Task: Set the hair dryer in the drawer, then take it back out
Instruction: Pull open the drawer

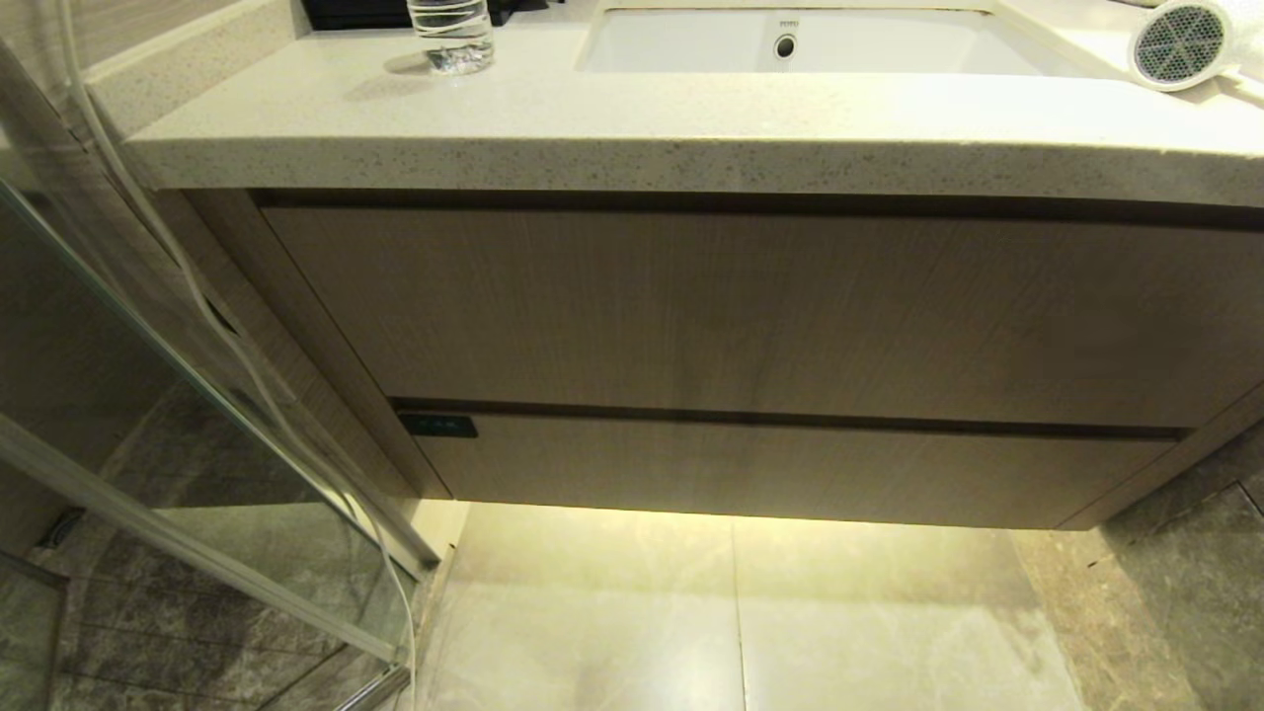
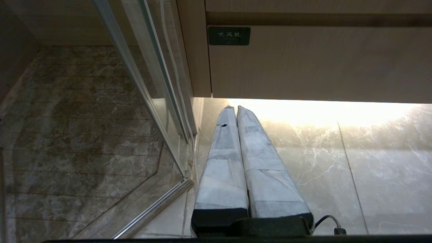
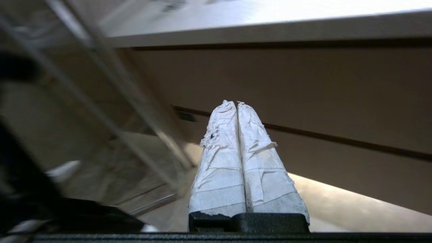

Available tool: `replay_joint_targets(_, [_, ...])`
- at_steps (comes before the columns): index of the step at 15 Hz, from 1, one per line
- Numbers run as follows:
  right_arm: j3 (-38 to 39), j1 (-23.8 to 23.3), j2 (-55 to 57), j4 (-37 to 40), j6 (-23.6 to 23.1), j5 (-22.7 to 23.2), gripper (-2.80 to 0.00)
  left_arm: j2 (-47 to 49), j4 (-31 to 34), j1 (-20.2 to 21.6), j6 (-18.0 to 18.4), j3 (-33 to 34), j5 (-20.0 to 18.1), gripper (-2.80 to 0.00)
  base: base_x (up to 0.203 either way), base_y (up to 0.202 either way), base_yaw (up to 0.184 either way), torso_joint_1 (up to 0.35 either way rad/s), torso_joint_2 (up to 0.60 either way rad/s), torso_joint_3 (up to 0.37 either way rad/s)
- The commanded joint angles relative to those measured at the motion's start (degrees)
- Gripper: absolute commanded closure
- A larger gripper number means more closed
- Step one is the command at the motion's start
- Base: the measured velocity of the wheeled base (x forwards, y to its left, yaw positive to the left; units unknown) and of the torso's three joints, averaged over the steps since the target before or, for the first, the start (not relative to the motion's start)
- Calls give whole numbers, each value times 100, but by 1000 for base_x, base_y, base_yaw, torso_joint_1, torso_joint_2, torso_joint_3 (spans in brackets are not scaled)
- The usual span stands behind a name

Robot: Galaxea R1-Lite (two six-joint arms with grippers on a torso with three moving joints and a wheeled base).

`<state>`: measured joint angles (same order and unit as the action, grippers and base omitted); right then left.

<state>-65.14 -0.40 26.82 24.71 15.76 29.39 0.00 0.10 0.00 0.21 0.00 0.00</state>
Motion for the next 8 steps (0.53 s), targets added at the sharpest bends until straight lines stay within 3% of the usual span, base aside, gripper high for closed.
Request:
replay_joint_targets(1, [-1850, -3, 1931, 1243, 203, 1168, 0, 0, -1, 0, -3, 0, 0, 0, 0, 0, 0, 0, 0, 0])
replay_joint_targets(2, [-2247, 8, 2297, 2259, 82, 1581, 0, 0, -1, 0, -3, 0, 0, 0, 0, 0, 0, 0, 0, 0])
replay_joint_targets(3, [-2398, 31, 2497, 3103, -523, 1767, 0, 0, -1, 0, 4, 0, 0, 0, 0, 0, 0, 0, 0, 0])
replay_joint_targets(5, [-2450, 67, 2928, 4277, -2334, 1543, 0, 0, -1, 0, -3, 0, 0, 0, 0, 0, 0, 0, 0, 0])
replay_joint_targets(6, [-2491, 128, 3210, 4844, -2854, 1352, 0, 0, -1, 0, 0, 0, 0, 0, 0, 0, 0, 0, 0, 0])
replay_joint_targets(8, [-2665, 773, 3587, 5356, -3072, 944, 0, 0, -1, 0, -3, 0, 0, 0, 0, 0, 0, 0, 0, 0])
